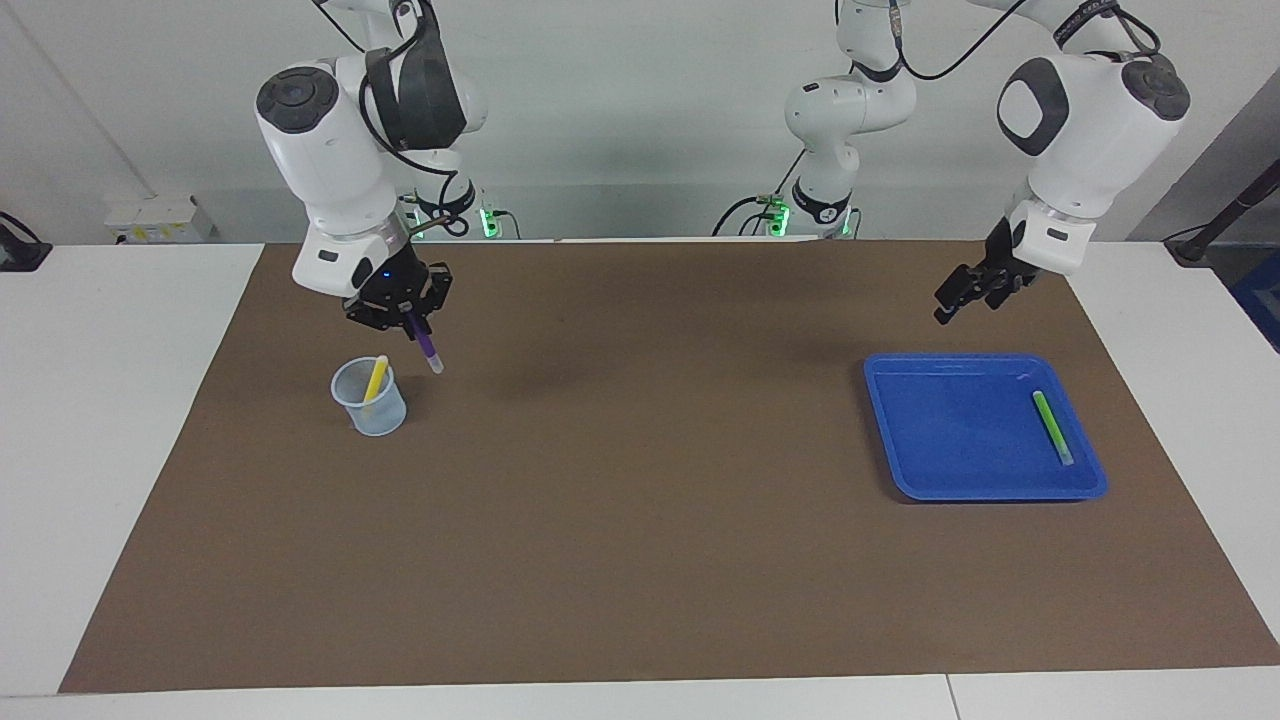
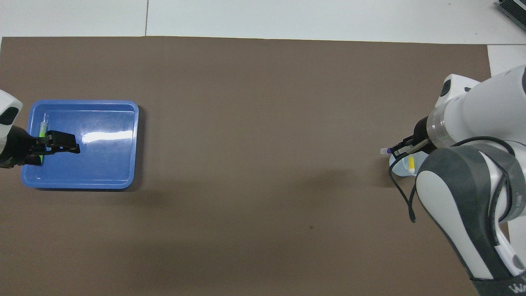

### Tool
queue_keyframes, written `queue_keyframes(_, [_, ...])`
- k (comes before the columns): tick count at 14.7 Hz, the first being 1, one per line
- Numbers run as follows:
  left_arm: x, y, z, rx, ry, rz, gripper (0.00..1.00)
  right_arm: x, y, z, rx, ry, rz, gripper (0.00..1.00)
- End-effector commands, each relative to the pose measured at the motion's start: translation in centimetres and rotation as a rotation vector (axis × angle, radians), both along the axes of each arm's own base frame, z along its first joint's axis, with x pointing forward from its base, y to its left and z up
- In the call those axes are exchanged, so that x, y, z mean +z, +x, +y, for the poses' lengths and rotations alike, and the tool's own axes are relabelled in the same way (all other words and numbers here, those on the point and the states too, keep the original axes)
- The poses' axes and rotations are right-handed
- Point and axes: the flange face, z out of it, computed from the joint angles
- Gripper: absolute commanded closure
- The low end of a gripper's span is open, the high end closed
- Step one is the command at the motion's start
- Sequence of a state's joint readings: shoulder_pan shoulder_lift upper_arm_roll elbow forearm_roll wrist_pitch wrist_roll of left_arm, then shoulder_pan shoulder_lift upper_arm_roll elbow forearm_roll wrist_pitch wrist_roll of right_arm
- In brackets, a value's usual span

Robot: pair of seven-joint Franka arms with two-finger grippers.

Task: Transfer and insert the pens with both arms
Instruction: 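Insert the purple pen into the clear cup with the right gripper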

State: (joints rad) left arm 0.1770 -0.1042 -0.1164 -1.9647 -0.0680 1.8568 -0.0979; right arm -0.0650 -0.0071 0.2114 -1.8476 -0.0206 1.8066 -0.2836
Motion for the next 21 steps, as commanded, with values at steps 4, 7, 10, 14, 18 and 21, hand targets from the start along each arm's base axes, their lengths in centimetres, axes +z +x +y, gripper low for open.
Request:
queue_keyframes(4, [-4.3, 3.2, 4.5, -0.207, 0.115, -0.063, 0.00, 0.2, -0.6, -2.4, -0.004, -0.091, -0.007, 1.00])
queue_keyframes(7, [-6.8, 4.4, 6.8, -0.300, 0.172, -0.069, 0.00, -0.7, -0.6, -3.6, -0.002, -0.133, -0.009, 1.00])
queue_keyframes(10, [-9.9, 6.1, 7.5, -0.389, 0.250, -0.081, 0.00, -2.2, -0.6, -4.8, 0.002, -0.154, -0.023, 1.00])
queue_keyframes(14, [-15.0, 7.1, 11.5, -0.371, 0.241, -0.105, 0.00, -3.6, -0.5, -5.4, 0.008, -0.178, -0.033, 1.00])
queue_keyframes(18, [-17.6, 7.6, 12.1, -0.368, 0.228, -0.118, 0.00, -5.4, -0.5, -6.4, 0.009, -0.186, -0.029, 1.00])
queue_keyframes(21, [-19.4, 7.7, 12.5, -0.364, 0.221, -0.127, 0.00, -6.3, -0.2, -6.5, 0.018, -0.200, -0.015, 1.00])
